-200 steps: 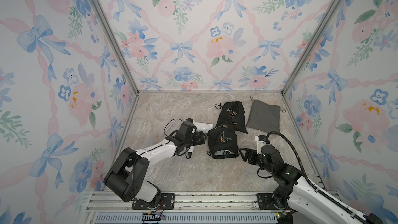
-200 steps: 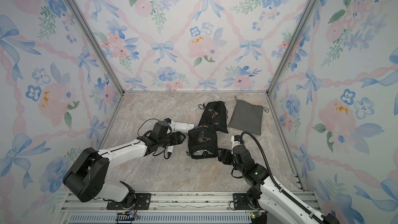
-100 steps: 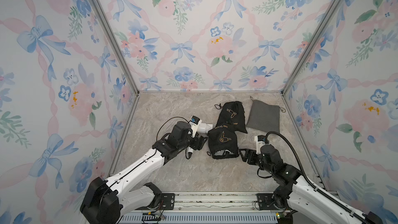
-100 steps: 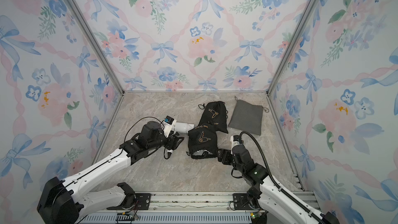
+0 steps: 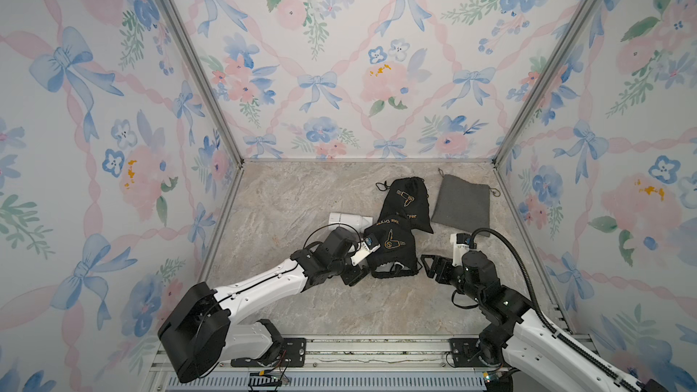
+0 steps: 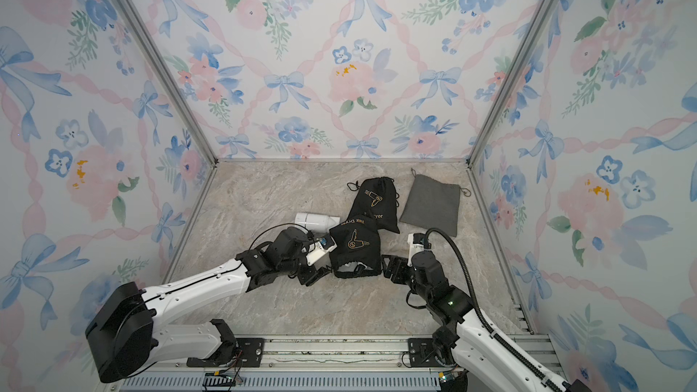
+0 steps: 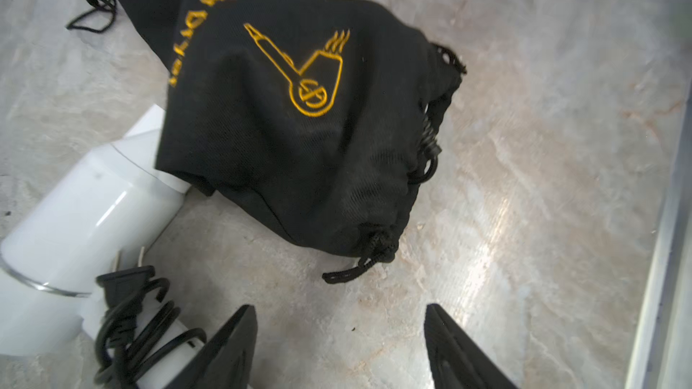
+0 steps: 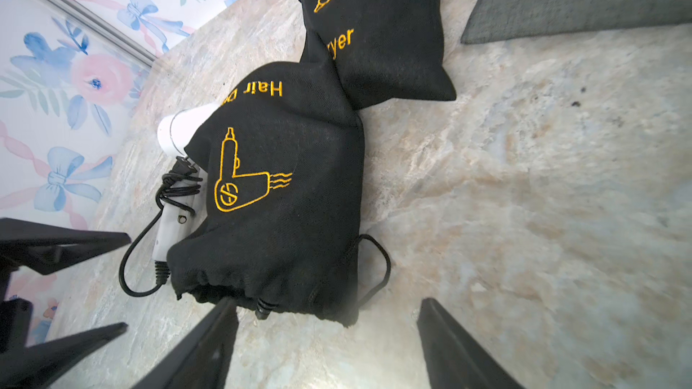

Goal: Pack away hair dryers
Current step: Pull the drawstrings on both sides of the drawstring bag.

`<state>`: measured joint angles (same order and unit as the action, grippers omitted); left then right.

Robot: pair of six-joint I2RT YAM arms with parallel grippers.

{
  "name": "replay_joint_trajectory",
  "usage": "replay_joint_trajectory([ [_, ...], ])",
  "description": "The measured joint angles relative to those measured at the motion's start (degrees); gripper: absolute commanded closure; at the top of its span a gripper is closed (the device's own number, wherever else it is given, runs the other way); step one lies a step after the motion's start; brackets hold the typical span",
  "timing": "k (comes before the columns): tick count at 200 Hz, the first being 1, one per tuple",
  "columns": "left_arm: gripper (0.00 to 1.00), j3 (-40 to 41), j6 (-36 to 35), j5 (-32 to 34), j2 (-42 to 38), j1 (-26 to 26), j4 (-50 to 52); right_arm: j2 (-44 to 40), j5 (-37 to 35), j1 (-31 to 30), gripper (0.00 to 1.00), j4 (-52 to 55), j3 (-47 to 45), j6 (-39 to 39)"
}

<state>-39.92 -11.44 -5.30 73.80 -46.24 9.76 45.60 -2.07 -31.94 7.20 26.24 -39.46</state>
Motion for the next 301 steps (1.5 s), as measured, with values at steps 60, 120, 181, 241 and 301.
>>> replay_joint_trajectory([
  [60, 0.30, 2.95, -2.16, 4.57, 6.16, -0.39, -3.82, -3.13, 0.74, 1.09, 0.21, -0.61, -2.38, 0.02],
  [120, 0.31, 1.73, -2.25, 4.39, 10.40, -0.81, -5.92, -4.68, 2.75, 3.78, 0.21, -0.57, -2.75, 0.07],
  [181, 0.43, -0.94, -1.68, 3.43, 13.03, -1.07, -7.17, -5.64, 4.28, 5.66, 0.21, -0.52, -3.52, 0.04],
  [241, 0.57, -0.90, -0.50, 2.93, 13.38, -1.11, -7.13, -6.36, 4.48, 5.79, 0.21, -0.52, -3.63, 0.04],
  [301, 1.00, -0.90, 0.81, 3.21, 14.86, -1.14, -7.17, -6.84, 4.46, 6.03, 0.21, -0.37, -3.87, 0.02],
])
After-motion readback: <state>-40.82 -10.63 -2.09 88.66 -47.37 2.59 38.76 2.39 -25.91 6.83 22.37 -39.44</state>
